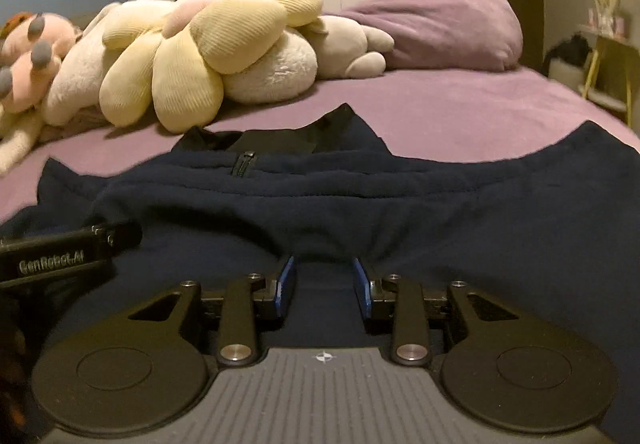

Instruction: Fold large clothes

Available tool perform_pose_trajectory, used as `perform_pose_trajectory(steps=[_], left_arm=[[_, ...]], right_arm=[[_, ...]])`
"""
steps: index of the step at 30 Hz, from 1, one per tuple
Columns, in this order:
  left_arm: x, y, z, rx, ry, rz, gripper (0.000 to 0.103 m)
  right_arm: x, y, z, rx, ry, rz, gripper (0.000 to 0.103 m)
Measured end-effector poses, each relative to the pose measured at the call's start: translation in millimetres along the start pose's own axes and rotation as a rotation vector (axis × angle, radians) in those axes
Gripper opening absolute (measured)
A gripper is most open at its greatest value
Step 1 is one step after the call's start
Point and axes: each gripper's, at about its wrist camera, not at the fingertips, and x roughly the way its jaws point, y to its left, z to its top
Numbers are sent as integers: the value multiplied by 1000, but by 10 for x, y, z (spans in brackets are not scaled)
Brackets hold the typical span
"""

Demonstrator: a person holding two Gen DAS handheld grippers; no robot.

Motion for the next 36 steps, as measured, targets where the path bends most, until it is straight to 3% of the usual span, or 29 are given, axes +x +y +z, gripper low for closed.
perform_pose_trajectory(steps=[2, 4, 6, 8, 10, 12, 14, 16, 21, 25, 36], left_arm=[[-21, 101, 100, -28, 3, -11, 100], [24, 219, 176, -63, -12, 40, 100], [128, 392, 238, -116, 3, 44, 100], [183, 513, 293, -108, -5, 79, 100], [274, 634, 339, -99, 20, 135, 100], [385, 913, 345, -230, 76, 151, 101], [442, 1209, 274, -404, 105, 112, 101], [451, 1354, 200, -488, 102, 76, 101], [507, 1305, 190, -464, 108, 80, 103], [522, 1351, 181, -483, 104, 66, 103], [520, 1433, 133, -555, 83, 18, 103]], right_arm=[[8, -26, 38, 6, 15, 11, 33], [-41, -115, 84, 46, 35, 52, 33], [-36, -245, 166, 82, 43, 100, 32], [-8, -401, 237, 95, 35, 69, 31], [62, -666, 311, 175, 34, 74, 21], [132, -965, 336, 271, 50, 115, 0], [163, -1222, 339, 355, 51, 161, 0], [135, -1450, 331, 412, 24, 159, 0], [37, -2074, 227, 564, -51, 152, 0], [54, -2416, -9, 769, -101, 177, 0], [113, -2488, -102, 813, -122, 202, 0]])
